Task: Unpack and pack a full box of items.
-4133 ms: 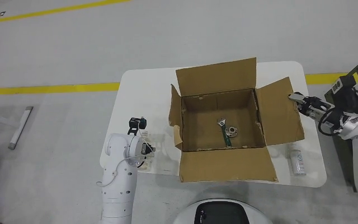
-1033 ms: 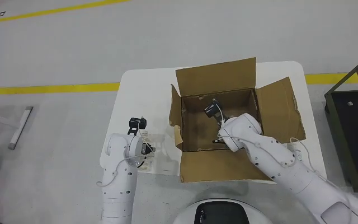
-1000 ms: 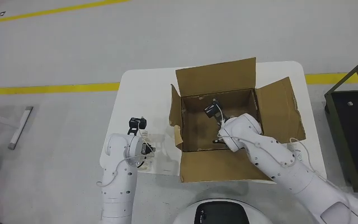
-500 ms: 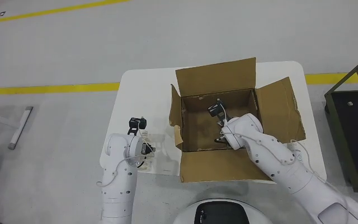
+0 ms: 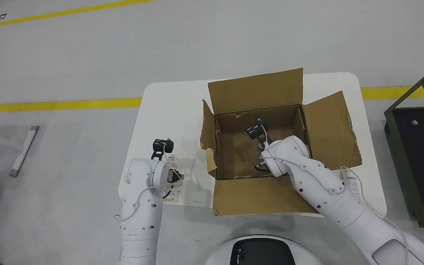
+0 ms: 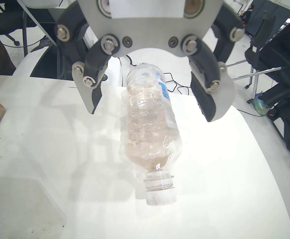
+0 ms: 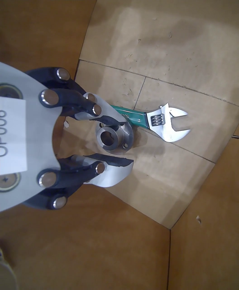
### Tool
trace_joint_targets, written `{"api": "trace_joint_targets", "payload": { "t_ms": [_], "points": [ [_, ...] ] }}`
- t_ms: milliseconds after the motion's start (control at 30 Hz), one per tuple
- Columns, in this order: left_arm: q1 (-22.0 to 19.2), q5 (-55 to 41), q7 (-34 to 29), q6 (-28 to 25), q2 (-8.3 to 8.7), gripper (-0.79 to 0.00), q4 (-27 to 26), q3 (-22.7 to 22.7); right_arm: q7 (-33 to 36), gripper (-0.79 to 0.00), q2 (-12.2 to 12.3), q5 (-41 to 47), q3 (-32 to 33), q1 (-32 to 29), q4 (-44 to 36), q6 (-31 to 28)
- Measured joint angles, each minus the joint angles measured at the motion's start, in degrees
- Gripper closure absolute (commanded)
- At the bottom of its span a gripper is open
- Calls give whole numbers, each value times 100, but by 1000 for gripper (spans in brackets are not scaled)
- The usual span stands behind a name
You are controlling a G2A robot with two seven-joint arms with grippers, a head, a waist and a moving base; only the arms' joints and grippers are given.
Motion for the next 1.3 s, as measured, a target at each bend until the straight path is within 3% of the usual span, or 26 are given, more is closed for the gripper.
{"api": "trace_joint_targets", "payload": {
  "t_ms": [800,867,967,1000,1300],
  "points": [
    [0,0,0,0,0,-785,0,0,-71,-311,-191,-17,123,-8,317,-147],
    [0,0,0,0,0,-785,0,0,-73,-283,-203,-26,140,-12,334,-159],
    [0,0,0,0,0,-785,0,0,-74,-108,-220,-42,165,-16,351,-178],
    [0,0,0,0,0,-785,0,0,-75,0,-225,-49,174,-18,354,-183],
    [0,0,0,0,0,-785,0,0,-156,0,-241,-8,405,-99,134,-196]
  ]
}}
